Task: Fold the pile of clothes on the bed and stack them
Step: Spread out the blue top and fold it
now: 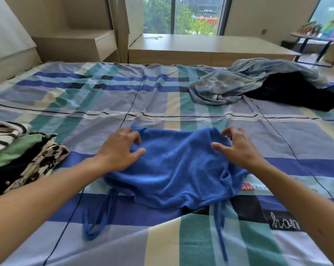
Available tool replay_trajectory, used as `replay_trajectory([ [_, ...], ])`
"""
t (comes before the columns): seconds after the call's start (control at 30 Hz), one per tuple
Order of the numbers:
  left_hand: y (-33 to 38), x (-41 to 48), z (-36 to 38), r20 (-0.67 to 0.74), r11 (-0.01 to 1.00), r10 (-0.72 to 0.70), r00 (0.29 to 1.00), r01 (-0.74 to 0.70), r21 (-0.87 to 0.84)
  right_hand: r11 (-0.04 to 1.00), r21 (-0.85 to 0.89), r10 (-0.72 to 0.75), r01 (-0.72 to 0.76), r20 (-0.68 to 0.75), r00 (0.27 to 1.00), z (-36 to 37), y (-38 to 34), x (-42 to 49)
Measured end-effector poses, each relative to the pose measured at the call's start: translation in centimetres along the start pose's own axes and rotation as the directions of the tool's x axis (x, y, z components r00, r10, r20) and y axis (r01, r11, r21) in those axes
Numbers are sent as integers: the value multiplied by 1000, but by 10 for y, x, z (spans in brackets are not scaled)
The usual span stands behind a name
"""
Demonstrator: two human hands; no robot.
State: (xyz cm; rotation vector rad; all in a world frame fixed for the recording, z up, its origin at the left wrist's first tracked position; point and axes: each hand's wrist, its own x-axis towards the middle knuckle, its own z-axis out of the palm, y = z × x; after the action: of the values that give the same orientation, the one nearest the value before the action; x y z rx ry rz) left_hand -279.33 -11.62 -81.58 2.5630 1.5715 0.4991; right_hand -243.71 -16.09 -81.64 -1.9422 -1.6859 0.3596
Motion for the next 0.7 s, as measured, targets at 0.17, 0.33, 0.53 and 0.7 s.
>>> replay_trajectory([
  [0.17, -3, 52, 13, 22, 831, -509, 860, 498, -247, 913, 314, 225, -261, 147, 963, 6, 9, 15],
  [0.33, -19, 84, 26, 248, 620, -663, 707, 703, -348, 793, 442, 316, -419, 289, 904, 9, 4, 35],
  [0.53, -19, 95, 16, 365, 509, -558, 745, 655, -558, 782, 487, 259, -390, 316, 913, 15, 7, 50],
  [0.7, -41, 99, 18, 188, 525, -677, 711, 646, -553, 806, 433, 405, -403, 92, 910, 2, 24, 60],
])
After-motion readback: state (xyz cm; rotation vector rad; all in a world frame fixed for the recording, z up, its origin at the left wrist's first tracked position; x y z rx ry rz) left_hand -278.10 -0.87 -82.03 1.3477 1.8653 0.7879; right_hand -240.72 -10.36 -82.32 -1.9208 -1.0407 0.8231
